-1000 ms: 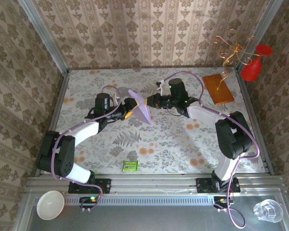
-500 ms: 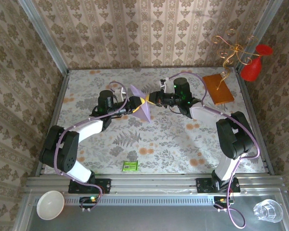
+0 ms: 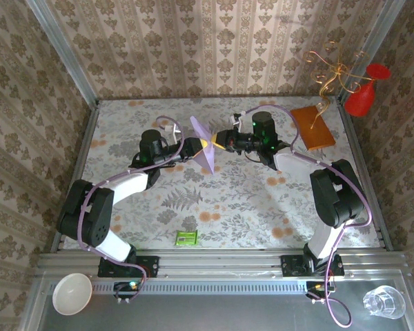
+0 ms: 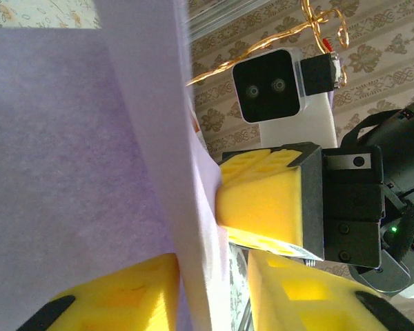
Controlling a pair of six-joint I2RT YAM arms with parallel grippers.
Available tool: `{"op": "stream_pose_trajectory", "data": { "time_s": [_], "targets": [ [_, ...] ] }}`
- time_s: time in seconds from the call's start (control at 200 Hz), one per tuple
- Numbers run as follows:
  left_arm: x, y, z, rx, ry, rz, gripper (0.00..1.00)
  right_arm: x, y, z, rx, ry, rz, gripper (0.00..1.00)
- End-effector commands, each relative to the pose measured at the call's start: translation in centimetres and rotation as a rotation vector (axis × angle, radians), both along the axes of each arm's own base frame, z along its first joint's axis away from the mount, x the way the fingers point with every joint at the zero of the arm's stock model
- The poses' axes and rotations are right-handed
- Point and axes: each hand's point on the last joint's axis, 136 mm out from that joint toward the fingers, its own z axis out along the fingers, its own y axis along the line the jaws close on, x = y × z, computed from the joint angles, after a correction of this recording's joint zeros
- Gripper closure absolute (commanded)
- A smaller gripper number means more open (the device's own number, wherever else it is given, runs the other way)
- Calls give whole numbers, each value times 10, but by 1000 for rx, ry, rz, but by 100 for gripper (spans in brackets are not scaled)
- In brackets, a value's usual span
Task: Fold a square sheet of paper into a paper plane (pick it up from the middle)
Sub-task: Turn over the paper at the center of the table.
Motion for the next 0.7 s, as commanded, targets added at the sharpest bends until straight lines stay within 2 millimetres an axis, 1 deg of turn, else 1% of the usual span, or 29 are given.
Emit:
{"op": "stream_pose_trajectory", "data": {
  "time_s": [0.0, 0.075, 0.16, 0.24, 0.315, 0.44, 0.505, 0.55, 0.645, 0.66, 0.695],
  "targets": [
    [-3, -2, 6, -4, -50, -12, 71, -5, 2, 8, 31, -18, 31, 91],
    [-2, -2, 3, 3, -42, -11, 74, -5, 2, 7, 33, -14, 33, 88],
    [-1, -2, 2, 11, -35, -9, 78, -5, 1, 8, 34, -13, 31, 83],
    [0, -1, 2, 16, -33, -1, 82, -6, 0, 9, 33, -15, 28, 76],
    [2, 1, 0, 24, -26, 10, 84, -4, -6, 8, 21, -14, 5, 67],
    [5, 8, -5, 58, -3, 39, 87, 0, -29, -1, -50, -17, -70, 55],
    [5, 14, -9, 97, 9, 55, 88, 2, -44, -3, -100, -32, -115, 52],
    [7, 21, -11, 133, 13, 71, 88, 1, -55, -9, -146, -31, -146, 50],
    [6, 36, -21, 263, 38, 101, 88, -1, -78, -17, -246, -37, -211, 47],
    [5, 37, -20, 283, 33, 99, 88, -2, -82, -18, -263, -39, -220, 47],
    [5, 45, -25, 362, 37, 120, 88, -4, -89, -20, -302, -48, -241, 46]
  ]
}}
